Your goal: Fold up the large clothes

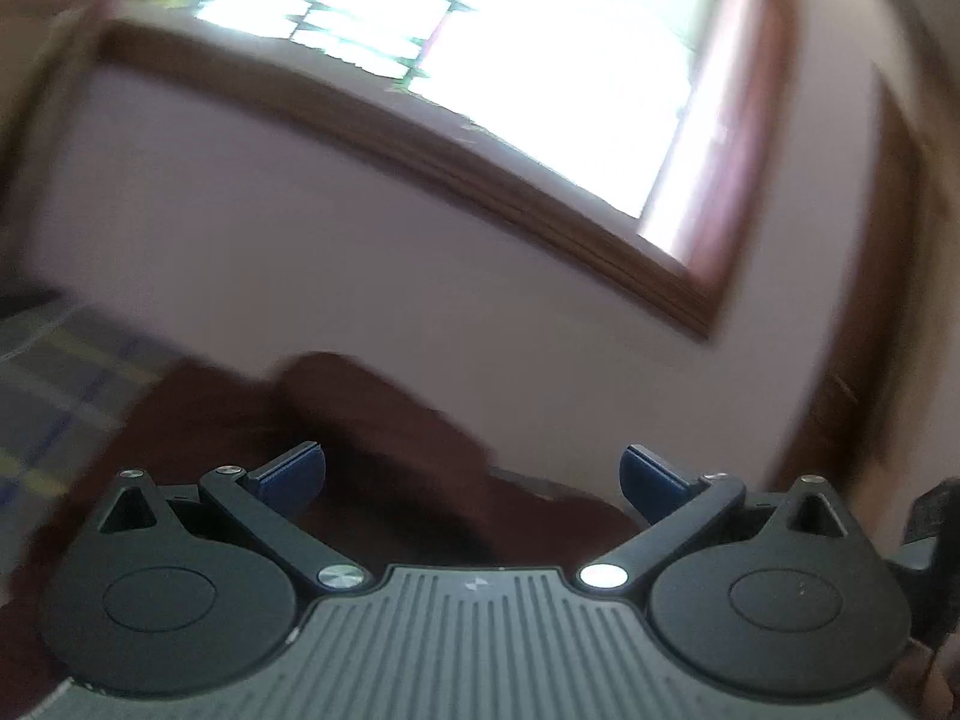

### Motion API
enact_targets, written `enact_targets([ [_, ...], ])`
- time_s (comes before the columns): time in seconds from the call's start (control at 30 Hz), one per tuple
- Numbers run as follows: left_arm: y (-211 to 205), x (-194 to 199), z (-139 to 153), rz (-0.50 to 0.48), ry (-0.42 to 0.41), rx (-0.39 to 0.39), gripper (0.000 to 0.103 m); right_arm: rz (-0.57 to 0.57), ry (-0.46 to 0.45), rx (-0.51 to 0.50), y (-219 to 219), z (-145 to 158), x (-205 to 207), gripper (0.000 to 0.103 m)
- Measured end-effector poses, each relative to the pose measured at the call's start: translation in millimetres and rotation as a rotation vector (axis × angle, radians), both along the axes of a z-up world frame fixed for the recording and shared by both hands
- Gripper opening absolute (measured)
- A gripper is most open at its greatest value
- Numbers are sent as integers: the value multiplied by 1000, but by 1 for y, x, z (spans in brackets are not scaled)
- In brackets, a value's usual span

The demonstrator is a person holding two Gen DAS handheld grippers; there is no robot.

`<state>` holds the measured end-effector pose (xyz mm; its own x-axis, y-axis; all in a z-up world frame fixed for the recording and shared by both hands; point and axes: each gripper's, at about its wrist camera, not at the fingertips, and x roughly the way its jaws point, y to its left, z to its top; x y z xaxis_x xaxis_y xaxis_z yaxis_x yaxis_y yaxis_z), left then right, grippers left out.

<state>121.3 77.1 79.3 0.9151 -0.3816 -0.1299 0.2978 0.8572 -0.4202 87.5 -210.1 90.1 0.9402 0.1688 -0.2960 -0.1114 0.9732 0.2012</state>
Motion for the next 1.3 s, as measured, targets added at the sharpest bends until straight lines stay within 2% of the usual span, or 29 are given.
enact_targets([
  [0.07,24,1,-6,62,46,-60,103,110,-16,-76,36,11,21,88],
  [0.13,44,6,-17,134,109,-110,103,206,-23,-175,74,16,43,95],
  [0.23,65,7,-22,190,172,-148,103,256,-22,-434,143,9,80,96],
  [0.33,68,0,-18,232,185,-117,103,259,64,-675,200,-18,122,93],
  [0.4,66,-10,-14,245,185,-84,103,254,113,-799,213,-35,143,42],
  [0.43,64,-11,-12,247,184,-74,103,224,111,-843,211,-37,148,24],
  [0.47,64,-12,-11,248,183,-75,103,194,93,-813,200,-31,147,16],
  [0.53,69,-17,-12,243,192,-93,103,104,83,-698,161,-10,138,11],
  [0.63,70,-18,-17,230,215,-86,103,-84,76,-514,72,18,113,10],
  [0.7,69,-7,-23,221,215,-63,103,-138,124,-347,12,22,95,10],
  [0.8,53,-5,-21,188,213,-30,103,-131,259,-35,-63,-5,73,11],
  [0.83,48,-6,-18,177,207,-18,103,-120,303,84,-82,-19,66,14],
  [0.87,43,-5,-17,171,202,-9,103,-113,332,173,-96,-31,59,21],
  [0.9,39,-5,-14,164,195,0,103,-119,338,226,-105,-41,50,26],
  [0.97,29,-2,-9,149,184,24,103,-145,299,254,-116,-47,37,48],
  [1.03,19,5,-4,140,176,59,103,-157,265,327,-126,-49,34,61],
  [1.1,9,15,1,140,164,95,103,-158,243,384,-133,-47,41,61],
  [1.13,6,21,2,142,158,108,103,-154,254,374,-134,-43,51,48],
  [1.17,2,27,3,149,152,121,103,-163,277,337,-133,-41,58,17],
  [1.23,-6,43,5,165,152,150,103,-173,314,292,-130,-34,72,13],
  [1.3,-11,57,10,161,162,152,103,-165,272,227,-117,-24,87,12],
])
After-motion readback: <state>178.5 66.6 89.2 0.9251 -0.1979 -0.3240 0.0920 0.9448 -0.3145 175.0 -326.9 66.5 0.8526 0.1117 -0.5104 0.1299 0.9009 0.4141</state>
